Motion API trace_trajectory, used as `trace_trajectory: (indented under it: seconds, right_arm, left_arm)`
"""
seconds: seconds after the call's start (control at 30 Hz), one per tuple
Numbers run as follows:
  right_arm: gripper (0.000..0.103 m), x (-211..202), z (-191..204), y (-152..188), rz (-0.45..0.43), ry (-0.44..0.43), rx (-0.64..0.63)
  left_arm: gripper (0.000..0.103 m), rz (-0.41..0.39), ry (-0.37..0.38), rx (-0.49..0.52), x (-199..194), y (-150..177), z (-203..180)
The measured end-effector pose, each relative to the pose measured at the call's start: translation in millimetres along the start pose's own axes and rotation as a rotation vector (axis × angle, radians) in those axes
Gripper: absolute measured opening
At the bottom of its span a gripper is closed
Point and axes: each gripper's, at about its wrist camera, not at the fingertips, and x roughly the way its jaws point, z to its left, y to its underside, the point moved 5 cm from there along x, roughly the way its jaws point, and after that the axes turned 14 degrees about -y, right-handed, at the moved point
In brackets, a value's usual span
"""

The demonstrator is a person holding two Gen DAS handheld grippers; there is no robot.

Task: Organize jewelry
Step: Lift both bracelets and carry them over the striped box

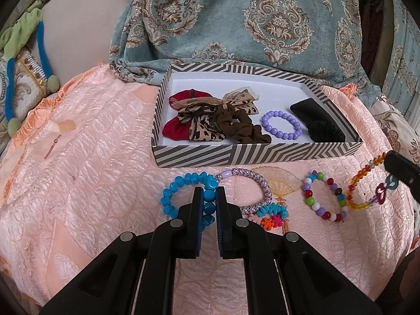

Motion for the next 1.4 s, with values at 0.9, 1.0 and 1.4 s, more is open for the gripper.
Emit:
trace_trajectory:
  seconds: [0.9, 1.0, 1.4]
  right_arm:
    - [0.009, 92.5, -54.8, -120.5, 0.023, -0.095, 0.068]
    - [0.009, 118.4, -63.6, -127.1, 0.044, -0.141, 0.103]
    - [0.009, 189.4, -113.9, -112.4, 0.18, -0.071, 0.196]
  left_arm:
    - [0.0, -0.076, 0.167, -0.045, 27.8, -165.0, -38.2]
    - [0.0, -0.045, 0.216, -0.062, 55.6, -177.9, -47.9]
    - [0.0, 0.064, 0.05, -0.061, 113.8, -162.4, -42.5]
